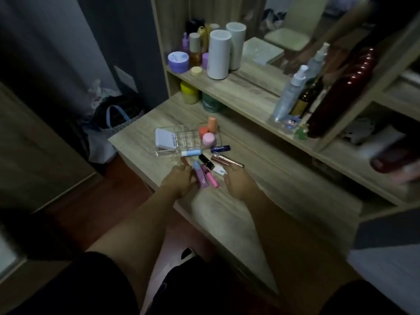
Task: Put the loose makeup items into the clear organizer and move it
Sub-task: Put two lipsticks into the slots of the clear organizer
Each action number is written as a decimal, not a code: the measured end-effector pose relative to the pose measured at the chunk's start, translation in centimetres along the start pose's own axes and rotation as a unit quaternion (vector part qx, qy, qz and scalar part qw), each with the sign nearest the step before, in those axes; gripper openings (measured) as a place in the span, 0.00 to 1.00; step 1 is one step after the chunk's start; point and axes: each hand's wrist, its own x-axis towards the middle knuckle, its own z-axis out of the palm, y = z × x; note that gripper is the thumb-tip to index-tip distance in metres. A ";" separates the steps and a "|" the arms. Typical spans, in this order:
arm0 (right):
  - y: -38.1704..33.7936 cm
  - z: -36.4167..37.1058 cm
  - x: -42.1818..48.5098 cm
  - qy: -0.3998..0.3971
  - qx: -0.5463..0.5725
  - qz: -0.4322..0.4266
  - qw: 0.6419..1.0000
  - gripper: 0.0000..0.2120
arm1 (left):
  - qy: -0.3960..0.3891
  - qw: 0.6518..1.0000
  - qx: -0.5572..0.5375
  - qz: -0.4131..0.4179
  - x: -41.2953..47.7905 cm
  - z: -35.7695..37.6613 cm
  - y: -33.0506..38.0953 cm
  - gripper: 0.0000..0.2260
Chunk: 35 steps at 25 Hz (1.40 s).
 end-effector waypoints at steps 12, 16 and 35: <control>1.4 0.7 6.5 -0.007 -0.073 0.018 0.997 0.15 | 0.054 0.984 -0.121 -0.122 3.7 1.0 -1.3 0.10; 1.3 0.5 6.5 -0.030 -0.078 0.025 0.996 0.12 | 0.068 0.973 -0.154 -0.159 3.1 1.7 -0.7 0.08; -5.3 -5.7 15.5 0.142 0.416 0.004 0.898 0.10 | 0.321 0.911 -0.247 -0.076 9.1 -10.3 -3.0 0.09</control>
